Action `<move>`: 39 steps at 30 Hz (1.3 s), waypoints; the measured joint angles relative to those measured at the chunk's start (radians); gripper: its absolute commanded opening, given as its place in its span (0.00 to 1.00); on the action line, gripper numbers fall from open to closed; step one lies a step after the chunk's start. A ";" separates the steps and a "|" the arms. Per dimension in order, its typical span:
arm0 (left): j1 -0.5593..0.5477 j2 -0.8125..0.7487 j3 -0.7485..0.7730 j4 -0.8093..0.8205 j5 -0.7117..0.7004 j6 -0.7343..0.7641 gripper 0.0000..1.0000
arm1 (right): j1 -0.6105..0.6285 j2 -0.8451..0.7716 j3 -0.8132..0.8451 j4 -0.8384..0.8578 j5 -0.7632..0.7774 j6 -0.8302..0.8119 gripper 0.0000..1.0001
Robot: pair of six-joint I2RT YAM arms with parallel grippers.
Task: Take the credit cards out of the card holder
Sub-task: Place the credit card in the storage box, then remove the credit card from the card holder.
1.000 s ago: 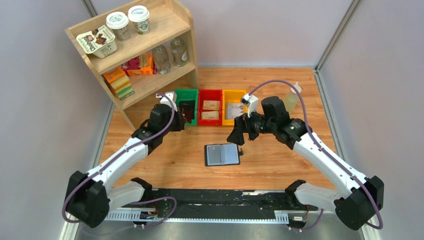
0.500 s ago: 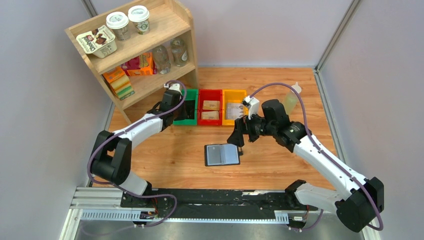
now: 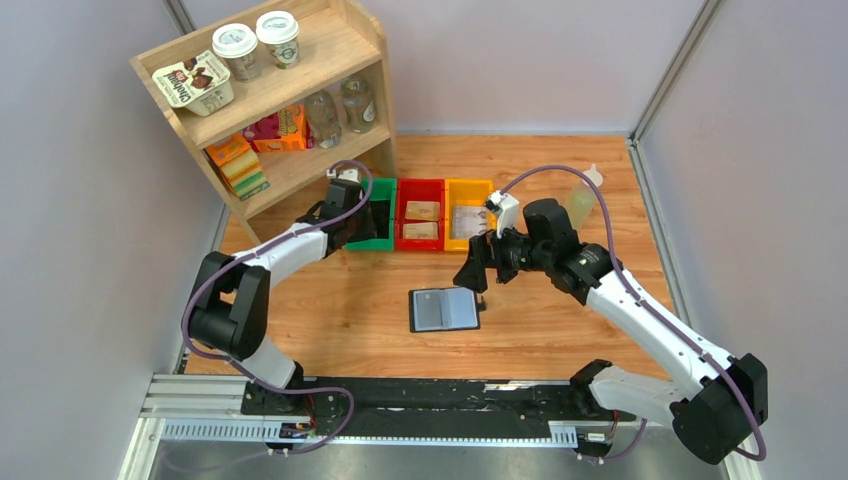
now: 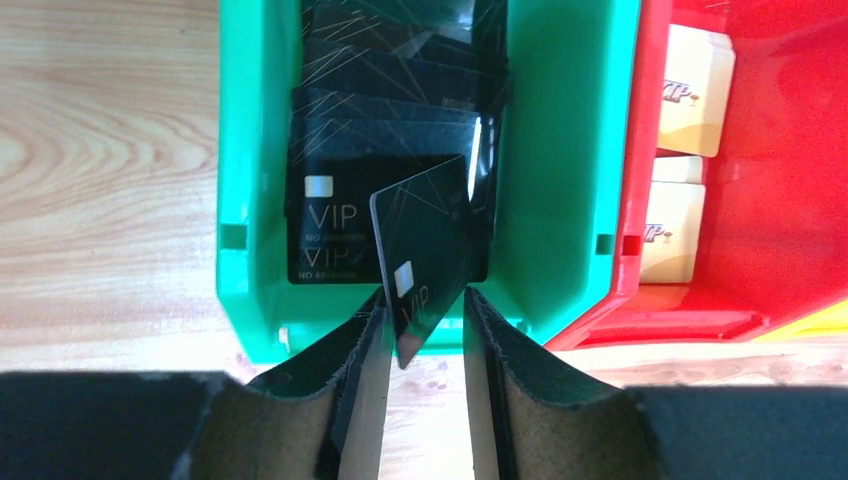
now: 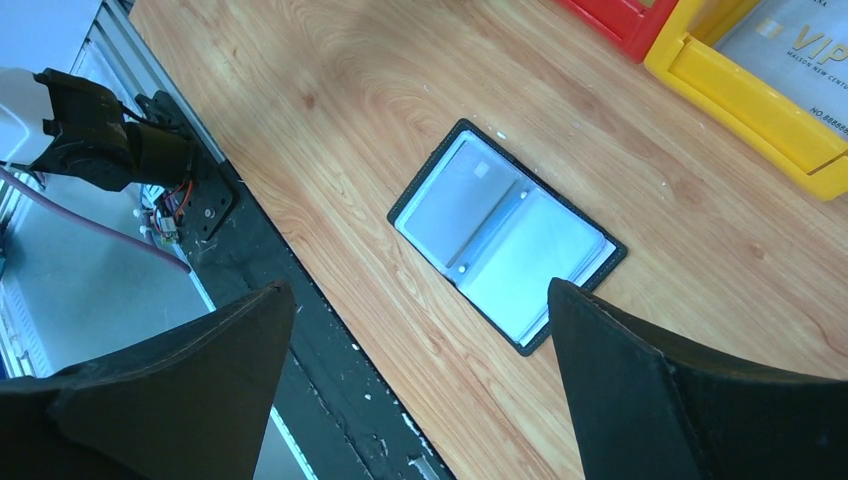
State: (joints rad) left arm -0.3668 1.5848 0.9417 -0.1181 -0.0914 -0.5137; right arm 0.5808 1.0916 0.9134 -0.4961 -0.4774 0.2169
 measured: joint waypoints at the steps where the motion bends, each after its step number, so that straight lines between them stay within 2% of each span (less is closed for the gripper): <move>1: 0.001 -0.002 0.000 -0.007 -0.004 0.002 0.42 | 0.000 0.000 0.000 0.000 0.002 0.001 1.00; 7: 0.001 -0.025 0.019 -0.084 -0.029 0.024 0.49 | 0.000 0.006 0.000 0.000 0.022 0.012 1.00; 13: 0.001 -0.028 0.102 -0.171 -0.024 0.050 0.50 | 0.007 0.025 0.000 -0.001 0.065 0.034 0.98; 18: 0.000 -0.084 0.100 -0.246 -0.001 0.052 0.50 | 0.041 0.057 0.000 -0.003 0.131 0.061 0.96; 26: -0.063 -0.307 -0.010 -0.275 0.093 0.042 0.50 | 0.222 0.223 0.006 -0.021 0.352 0.151 0.97; 33: -0.119 -0.473 -0.195 -0.283 0.171 -0.002 0.50 | 0.436 0.485 0.137 -0.103 0.579 0.237 0.98; 39: -0.119 -0.563 -0.278 -0.307 0.197 -0.029 0.50 | 0.518 0.642 0.239 -0.152 0.666 0.276 0.97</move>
State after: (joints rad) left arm -0.4854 1.0218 0.6640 -0.4248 0.1059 -0.5423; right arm 1.0985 1.7332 1.1522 -0.6479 0.1886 0.4927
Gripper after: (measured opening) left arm 0.496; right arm 0.976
